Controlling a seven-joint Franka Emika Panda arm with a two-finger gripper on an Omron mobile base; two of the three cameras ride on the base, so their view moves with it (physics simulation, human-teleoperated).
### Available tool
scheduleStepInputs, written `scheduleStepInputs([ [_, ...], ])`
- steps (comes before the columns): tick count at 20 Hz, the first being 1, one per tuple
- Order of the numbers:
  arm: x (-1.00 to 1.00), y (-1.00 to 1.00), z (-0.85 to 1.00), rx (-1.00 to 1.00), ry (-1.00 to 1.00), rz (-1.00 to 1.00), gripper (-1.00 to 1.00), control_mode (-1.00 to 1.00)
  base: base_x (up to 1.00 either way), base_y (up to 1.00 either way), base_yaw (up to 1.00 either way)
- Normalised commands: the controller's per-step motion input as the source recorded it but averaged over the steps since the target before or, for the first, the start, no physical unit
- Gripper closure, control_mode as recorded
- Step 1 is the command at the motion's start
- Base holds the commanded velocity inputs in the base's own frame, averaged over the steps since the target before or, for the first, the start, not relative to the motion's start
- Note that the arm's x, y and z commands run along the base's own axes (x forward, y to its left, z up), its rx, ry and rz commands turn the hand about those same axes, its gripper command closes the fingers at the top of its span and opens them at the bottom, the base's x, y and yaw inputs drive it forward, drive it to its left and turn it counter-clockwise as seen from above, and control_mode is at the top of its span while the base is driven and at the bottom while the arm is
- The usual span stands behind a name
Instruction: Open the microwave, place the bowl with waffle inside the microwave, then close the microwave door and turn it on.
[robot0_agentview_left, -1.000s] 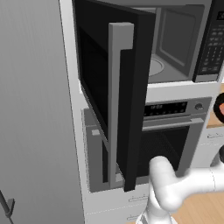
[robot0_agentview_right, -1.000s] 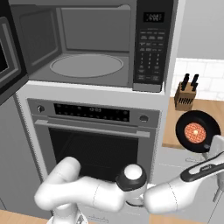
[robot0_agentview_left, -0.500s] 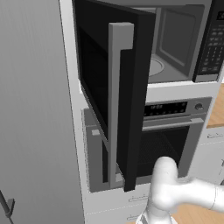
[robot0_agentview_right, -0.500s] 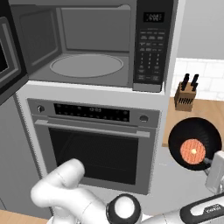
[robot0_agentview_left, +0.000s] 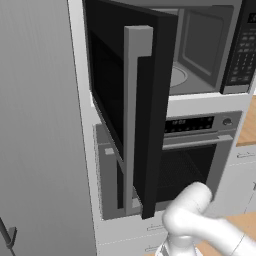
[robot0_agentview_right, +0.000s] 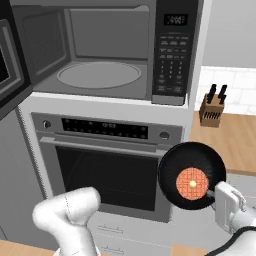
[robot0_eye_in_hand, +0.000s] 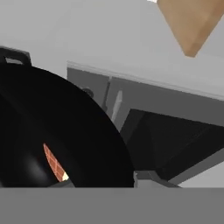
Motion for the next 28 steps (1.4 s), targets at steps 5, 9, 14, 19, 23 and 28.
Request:
scheduleStepInputs([
  [5, -0.65, 1.00, 0.65, -0.25, 0.00, -0.02, 1.00, -1.00, 0.00, 0.00, 0.00],
  [9, -0.47, 1.00, 0.67, -0.10, 0.10, -0.08, 1.00, -1.00, 0.00, 0.00, 0.00],
  [14, -0.20, 1.00, 0.52, 0.00, 0.30, -0.08, 1.00, -1.00, 0.00, 0.00, 0.00],
  [19, -0.13, 0.98, 0.59, 0.00, 0.31, -0.03, 1.00, -1.00, 0.00, 0.00, 0.00],
  [23, -0.08, 0.45, 0.86, 0.00, 0.08, 0.00, 1.00, -1.00, 0.00, 0.00, 0.00],
  [28, 0.03, 0.60, 0.66, -0.05, 0.12, -0.03, 1.00, -1.00, 0.00, 0.00, 0.00],
])
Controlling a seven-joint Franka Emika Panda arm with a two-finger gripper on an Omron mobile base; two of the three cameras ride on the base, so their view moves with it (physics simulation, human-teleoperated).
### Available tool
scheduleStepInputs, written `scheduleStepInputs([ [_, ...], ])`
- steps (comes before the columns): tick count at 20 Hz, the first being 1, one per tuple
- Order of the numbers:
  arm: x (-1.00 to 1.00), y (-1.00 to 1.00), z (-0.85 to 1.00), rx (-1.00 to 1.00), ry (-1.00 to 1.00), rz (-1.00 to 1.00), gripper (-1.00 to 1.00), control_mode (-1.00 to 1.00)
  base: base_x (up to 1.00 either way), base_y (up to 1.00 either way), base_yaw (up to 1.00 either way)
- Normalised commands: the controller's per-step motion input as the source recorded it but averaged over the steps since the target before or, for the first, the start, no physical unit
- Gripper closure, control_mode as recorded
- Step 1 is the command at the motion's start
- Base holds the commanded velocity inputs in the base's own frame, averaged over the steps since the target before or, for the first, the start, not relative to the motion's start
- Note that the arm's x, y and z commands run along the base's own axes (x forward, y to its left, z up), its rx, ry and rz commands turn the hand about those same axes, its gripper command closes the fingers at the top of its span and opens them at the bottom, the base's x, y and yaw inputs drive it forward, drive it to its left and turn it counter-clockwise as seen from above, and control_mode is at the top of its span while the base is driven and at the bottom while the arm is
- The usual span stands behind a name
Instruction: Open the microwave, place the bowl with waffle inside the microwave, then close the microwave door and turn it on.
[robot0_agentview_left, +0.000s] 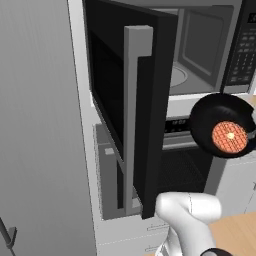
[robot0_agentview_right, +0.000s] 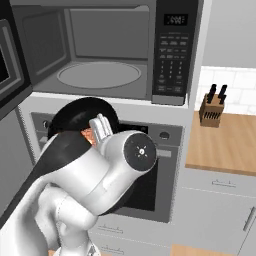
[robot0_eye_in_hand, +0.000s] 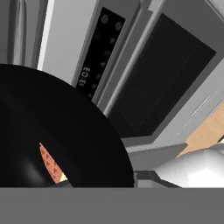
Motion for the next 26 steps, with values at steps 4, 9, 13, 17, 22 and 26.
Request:
scheduleStepInputs([
  [4, 0.14, 0.66, 0.59, -0.11, 0.11, -0.05, 1.00, -1.00, 0.00, 0.00, 0.00],
  [9, 0.15, 0.44, 0.48, 0.00, 0.00, -0.03, 1.00, -1.00, 0.00, 0.00, 0.00],
  [13, 0.11, 0.50, 0.26, 0.06, 0.01, -0.02, 1.00, -1.00, 0.00, 0.00, 0.00],
  [17, 0.17, 0.58, 0.19, 0.07, 0.01, -0.04, 1.00, -1.00, 0.00, 0.00, 0.00],
  [22, 0.19, 0.30, 0.01, 0.03, -0.01, -0.13, 1.00, -1.00, 0.00, 0.00, 0.00],
  [26, 0.24, 0.19, 0.03, 0.17, 0.00, -0.08, 1.00, -1.00, 0.00, 0.00, 0.00],
])
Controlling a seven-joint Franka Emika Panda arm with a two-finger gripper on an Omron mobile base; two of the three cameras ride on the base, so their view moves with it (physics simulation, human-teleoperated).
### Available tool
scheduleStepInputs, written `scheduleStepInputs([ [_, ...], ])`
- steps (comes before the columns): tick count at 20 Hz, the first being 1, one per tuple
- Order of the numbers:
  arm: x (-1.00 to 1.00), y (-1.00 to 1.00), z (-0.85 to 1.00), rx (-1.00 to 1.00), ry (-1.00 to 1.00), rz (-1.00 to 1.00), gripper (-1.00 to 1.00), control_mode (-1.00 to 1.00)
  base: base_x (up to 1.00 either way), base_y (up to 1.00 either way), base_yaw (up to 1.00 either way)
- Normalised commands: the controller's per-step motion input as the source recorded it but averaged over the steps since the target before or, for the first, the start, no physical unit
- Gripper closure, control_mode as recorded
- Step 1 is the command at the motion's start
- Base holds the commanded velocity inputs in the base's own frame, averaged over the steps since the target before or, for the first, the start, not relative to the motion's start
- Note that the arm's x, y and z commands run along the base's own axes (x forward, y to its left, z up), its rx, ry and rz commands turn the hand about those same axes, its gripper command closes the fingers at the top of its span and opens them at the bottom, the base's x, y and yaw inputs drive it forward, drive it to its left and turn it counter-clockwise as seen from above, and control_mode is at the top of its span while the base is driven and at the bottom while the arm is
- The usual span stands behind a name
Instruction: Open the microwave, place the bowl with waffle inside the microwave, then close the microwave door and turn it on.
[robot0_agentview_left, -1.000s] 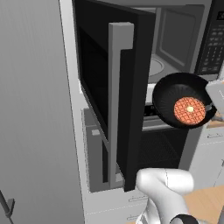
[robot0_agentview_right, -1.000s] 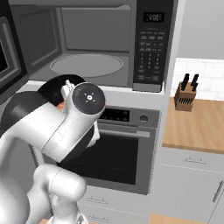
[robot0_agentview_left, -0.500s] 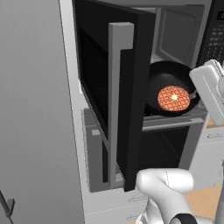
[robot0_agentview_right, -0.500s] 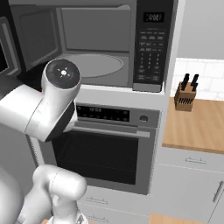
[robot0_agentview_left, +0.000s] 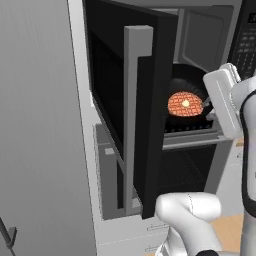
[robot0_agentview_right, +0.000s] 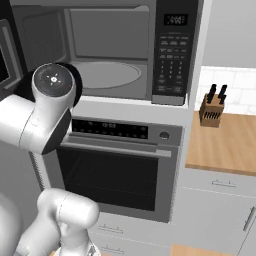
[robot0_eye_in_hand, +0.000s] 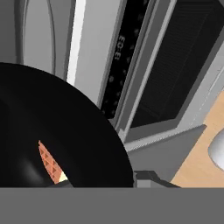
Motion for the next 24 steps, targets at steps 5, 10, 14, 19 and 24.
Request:
scheduleStepInputs([
  [5, 0.25, 0.20, 0.14, 0.13, -0.02, -0.07, 1.00, -1.00, 0.00, 0.00, 0.00],
  [10, 0.39, 0.16, 0.27, 0.01, -0.02, -0.03, 1.00, -1.00, 0.00, 0.00, 0.00],
  [14, 0.53, 0.02, 0.14, 0.00, -0.03, -0.01, 1.00, -1.00, 0.00, 0.00, 0.00],
  [19, 0.58, 0.00, 0.01, -0.01, -0.05, -0.11, 1.00, -1.00, 0.00, 0.00, 0.00],
  [24, 0.69, -0.01, -0.01, 0.00, -0.04, -0.12, 1.00, -1.00, 0.00, 0.00, 0.00],
])
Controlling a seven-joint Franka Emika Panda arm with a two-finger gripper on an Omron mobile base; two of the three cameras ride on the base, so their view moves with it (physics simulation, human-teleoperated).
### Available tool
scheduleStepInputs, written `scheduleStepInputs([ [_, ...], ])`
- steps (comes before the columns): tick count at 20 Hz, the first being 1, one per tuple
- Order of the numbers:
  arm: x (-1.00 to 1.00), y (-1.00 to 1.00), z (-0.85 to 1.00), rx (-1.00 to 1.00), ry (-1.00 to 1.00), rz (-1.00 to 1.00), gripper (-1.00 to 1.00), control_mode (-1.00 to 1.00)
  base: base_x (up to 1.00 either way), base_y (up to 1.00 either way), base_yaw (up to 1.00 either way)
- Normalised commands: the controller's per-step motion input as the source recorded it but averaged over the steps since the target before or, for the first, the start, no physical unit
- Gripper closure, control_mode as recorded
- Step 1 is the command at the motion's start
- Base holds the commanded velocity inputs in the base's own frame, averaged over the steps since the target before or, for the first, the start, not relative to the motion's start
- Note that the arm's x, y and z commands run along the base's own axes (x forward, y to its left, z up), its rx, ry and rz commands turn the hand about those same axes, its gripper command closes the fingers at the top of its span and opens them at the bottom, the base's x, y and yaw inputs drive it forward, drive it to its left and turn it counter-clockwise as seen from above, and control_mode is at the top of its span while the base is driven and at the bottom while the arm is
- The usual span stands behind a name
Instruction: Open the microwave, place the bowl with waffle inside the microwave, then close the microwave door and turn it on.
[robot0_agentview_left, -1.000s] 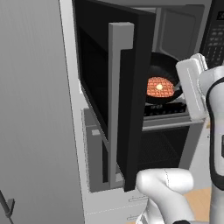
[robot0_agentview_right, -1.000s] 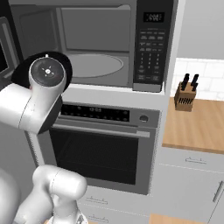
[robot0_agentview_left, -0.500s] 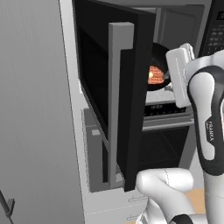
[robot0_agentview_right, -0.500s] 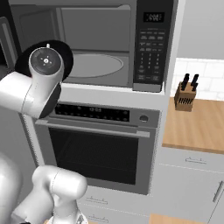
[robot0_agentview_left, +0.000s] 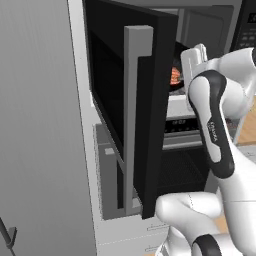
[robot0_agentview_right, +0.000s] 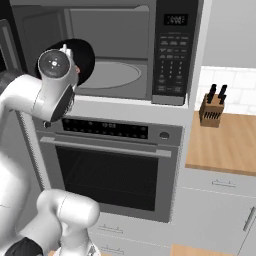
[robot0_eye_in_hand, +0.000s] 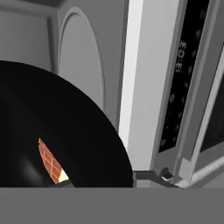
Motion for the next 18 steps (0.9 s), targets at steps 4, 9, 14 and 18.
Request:
scheduleStepInputs([
  [4, 0.89, 0.00, -0.09, 0.00, 0.00, -0.03, 1.00, -1.00, 0.00, 0.00, 0.00],
  [9, 0.69, -0.19, -0.17, 0.01, 0.04, 0.00, 1.00, -1.00, 0.00, 0.00, 0.00],
  [14, 0.48, -0.21, -0.40, 0.02, 0.01, 0.00, 1.00, -1.00, 0.00, 0.00, 0.00],
  [18, 0.57, -0.03, -0.21, 0.00, 0.00, 0.00, 1.00, -1.00, 0.00, 0.00, 0.00],
])
